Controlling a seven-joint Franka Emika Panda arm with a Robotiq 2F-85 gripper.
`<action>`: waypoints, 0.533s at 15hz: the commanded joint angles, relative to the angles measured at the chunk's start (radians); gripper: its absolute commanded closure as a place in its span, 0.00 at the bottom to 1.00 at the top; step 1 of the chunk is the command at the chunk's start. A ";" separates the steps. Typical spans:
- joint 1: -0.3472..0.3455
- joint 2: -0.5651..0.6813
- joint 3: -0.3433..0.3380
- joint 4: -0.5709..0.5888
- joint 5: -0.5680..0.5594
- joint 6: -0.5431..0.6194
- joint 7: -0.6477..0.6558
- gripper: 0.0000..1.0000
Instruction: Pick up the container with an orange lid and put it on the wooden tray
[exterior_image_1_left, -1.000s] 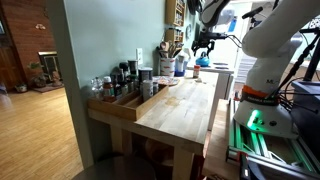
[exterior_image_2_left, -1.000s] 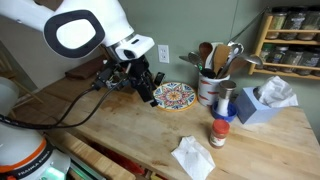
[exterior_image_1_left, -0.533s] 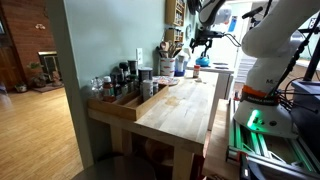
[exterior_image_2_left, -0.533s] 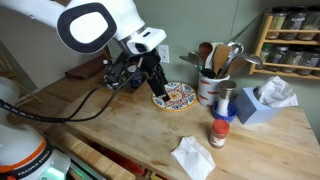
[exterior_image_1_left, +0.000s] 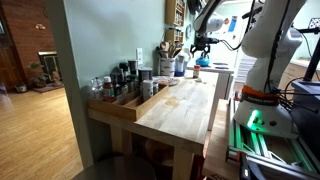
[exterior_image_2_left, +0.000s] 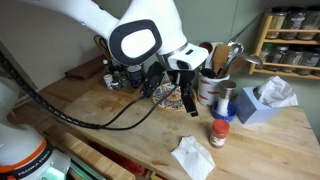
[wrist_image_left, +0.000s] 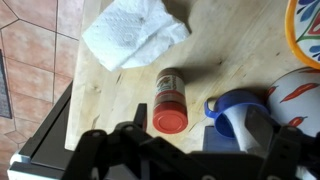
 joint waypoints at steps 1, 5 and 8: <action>0.056 0.144 -0.069 0.103 0.127 0.006 -0.069 0.00; 0.071 0.253 -0.109 0.185 0.253 0.002 -0.132 0.00; 0.058 0.317 -0.115 0.240 0.349 -0.007 -0.182 0.00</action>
